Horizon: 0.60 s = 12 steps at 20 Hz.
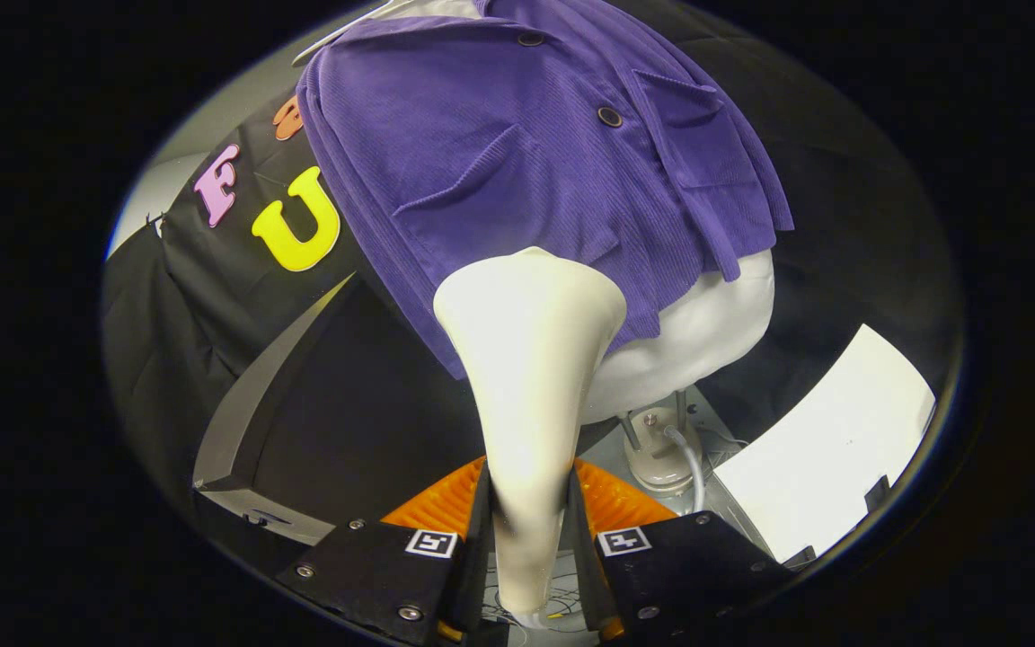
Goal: Iron the clothes twice with a garment steamer, once on the left side and once on the right side.
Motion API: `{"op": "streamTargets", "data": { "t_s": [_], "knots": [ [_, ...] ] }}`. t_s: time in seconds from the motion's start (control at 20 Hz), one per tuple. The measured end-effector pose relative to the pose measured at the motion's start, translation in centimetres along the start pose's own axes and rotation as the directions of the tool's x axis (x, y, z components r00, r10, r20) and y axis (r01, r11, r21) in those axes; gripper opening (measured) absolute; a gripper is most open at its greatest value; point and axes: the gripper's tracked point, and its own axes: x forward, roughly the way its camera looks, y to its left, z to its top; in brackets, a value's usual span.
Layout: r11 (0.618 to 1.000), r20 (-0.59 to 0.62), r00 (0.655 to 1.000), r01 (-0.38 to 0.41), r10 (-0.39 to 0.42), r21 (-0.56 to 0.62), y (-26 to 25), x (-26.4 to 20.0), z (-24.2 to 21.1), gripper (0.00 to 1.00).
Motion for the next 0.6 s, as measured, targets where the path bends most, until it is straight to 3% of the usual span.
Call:
{"op": "streamTargets", "data": {
  "t_s": [0.35,0.6],
  "knots": [
    [0.996,0.161,0.983,-0.082,0.086,-0.035,2.3,-7.4,6.5,0.42],
    [0.990,0.338,0.930,-0.128,0.143,-0.065,4.1,-13.6,13.9,0.42]
  ]
}}
